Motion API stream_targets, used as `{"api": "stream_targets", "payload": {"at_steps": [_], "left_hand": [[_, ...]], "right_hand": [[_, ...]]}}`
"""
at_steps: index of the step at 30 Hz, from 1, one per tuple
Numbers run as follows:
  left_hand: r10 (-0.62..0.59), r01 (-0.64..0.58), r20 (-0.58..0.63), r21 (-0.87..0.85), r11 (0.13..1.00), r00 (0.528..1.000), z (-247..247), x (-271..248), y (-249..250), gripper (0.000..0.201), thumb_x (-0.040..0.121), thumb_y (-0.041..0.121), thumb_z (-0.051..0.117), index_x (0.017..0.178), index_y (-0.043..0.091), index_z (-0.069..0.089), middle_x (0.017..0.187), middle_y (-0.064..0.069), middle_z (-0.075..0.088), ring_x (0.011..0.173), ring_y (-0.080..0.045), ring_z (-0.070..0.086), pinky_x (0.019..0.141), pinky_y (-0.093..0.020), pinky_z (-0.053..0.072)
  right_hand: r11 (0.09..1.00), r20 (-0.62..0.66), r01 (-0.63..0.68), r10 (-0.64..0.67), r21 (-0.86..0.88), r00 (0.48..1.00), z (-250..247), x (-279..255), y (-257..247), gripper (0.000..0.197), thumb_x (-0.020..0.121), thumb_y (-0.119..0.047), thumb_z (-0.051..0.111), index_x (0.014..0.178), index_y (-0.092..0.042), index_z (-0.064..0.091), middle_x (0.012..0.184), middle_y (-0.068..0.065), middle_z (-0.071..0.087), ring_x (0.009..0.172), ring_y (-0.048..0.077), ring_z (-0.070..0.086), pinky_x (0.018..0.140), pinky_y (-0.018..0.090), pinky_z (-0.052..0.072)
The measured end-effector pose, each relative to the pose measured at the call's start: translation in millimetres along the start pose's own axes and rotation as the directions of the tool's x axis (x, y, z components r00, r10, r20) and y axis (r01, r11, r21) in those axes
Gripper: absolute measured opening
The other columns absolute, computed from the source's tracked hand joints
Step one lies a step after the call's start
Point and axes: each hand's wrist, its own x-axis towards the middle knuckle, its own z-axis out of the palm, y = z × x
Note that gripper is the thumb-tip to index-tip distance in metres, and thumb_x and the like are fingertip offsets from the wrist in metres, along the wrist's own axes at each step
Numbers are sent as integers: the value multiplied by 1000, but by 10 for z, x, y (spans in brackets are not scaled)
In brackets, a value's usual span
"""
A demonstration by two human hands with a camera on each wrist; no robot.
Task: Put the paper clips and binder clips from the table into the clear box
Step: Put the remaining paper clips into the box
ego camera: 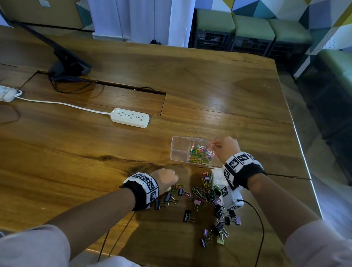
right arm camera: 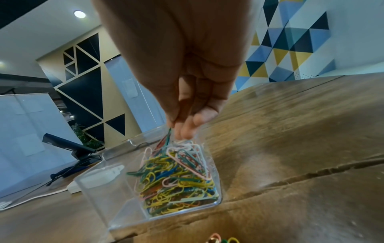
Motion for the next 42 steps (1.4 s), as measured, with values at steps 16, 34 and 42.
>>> {"api": "stream_targets", "payload": {"at_steps": [16, 34, 42], "left_hand": [[-44, -41, -318, -256, 966, 947, -700, 272, 0, 18, 94, 18, 51, 105, 7, 61, 108, -8, 62, 102, -20, 59, 88, -25, 49], [-126, 108, -210, -92, 990, 970, -902, 740, 158, 23, 94, 4, 50, 110, 5, 65, 115, -12, 63, 106, -28, 60, 89, -36, 51], [-99, 78, -209, -106, 991, 973, -843, 688, 135, 34, 96, 6, 47, 128, 11, 58, 125, -11, 52, 116, -29, 53, 94, -35, 43]], "right_hand": [[978, 211, -22, 67, -208, 975, 410, -472, 469, 23, 85, -21, 59, 106, -11, 62, 107, 6, 61, 90, 17, 58, 74, 24, 49], [963, 156, -73, 117, -261, 981, 477, -632, 454, 32, 81, -37, 67, 100, -11, 68, 102, 4, 66, 81, 12, 49, 67, 19, 36], [970, 212, 142, -100, -195, 972, 541, -607, 340, 32, 83, -22, 66, 115, -20, 64, 115, 1, 62, 103, 14, 57, 86, 20, 42]]}}
